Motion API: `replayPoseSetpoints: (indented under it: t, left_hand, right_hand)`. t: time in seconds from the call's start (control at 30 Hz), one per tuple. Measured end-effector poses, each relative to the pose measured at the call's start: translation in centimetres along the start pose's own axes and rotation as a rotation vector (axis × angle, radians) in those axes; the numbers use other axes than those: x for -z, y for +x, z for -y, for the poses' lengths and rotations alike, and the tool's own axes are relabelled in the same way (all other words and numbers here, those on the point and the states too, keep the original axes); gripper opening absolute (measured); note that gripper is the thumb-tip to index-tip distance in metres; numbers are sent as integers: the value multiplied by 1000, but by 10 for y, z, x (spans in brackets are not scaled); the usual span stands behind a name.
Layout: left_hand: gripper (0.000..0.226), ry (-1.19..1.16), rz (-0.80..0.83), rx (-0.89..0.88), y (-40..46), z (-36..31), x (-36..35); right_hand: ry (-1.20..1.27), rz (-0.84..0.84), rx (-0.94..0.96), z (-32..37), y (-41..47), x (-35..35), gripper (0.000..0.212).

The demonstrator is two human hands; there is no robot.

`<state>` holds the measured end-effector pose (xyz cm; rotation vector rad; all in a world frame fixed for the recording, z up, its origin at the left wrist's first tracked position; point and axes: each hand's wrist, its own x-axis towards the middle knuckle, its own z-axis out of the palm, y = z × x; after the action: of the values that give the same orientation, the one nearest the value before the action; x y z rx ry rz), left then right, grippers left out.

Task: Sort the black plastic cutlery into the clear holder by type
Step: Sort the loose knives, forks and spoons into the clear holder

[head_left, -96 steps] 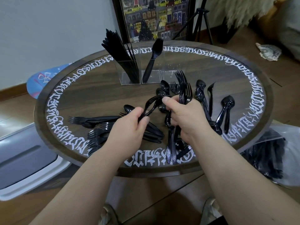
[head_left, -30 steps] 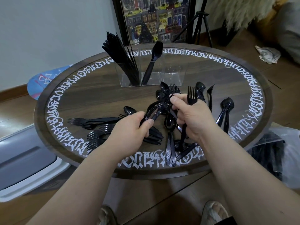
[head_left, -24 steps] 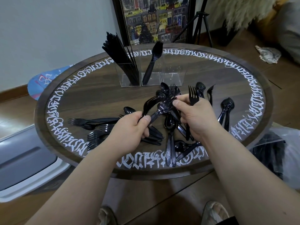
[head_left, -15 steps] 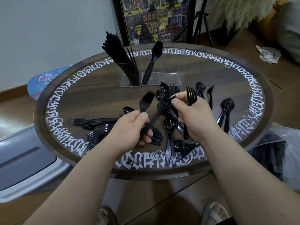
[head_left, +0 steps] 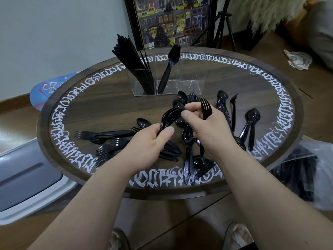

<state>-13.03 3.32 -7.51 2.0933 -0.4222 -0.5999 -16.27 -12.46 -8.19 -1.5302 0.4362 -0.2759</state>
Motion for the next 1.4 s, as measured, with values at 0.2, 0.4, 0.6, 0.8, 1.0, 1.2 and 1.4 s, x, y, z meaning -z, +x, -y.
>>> replayPoseSetpoints:
  t: [0.2, 0.4, 0.6, 0.8, 1.0, 1.2, 1.4]
  left_hand:
    - [38, 68, -163, -7, 3, 4, 3]
    - [30, 10, -130, -11, 6, 7, 4]
    - [25, -98, -43, 43, 4, 3, -2]
    - [33, -86, 13, -28, 6, 8, -7]
    - [37, -64, 93, -38, 7, 10, -7]
    - [32, 36, 118, -25, 6, 14, -7]
    - [23, 309, 8, -137, 4, 9, -10]
  right_hand:
    - [308, -88, -105, 9, 2, 3, 18]
    - [191, 94, -124, 11, -3, 8, 13]
    - [260, 234, -164, 2, -2, 2, 14]
    - [256, 162, -156, -2, -2, -2, 11]
    - [-49, 92, 15, -3, -3, 0, 43]
    - [-581, 237, 192, -6, -7, 0, 42]
    - [-548, 189, 211, -3, -8, 1, 33]
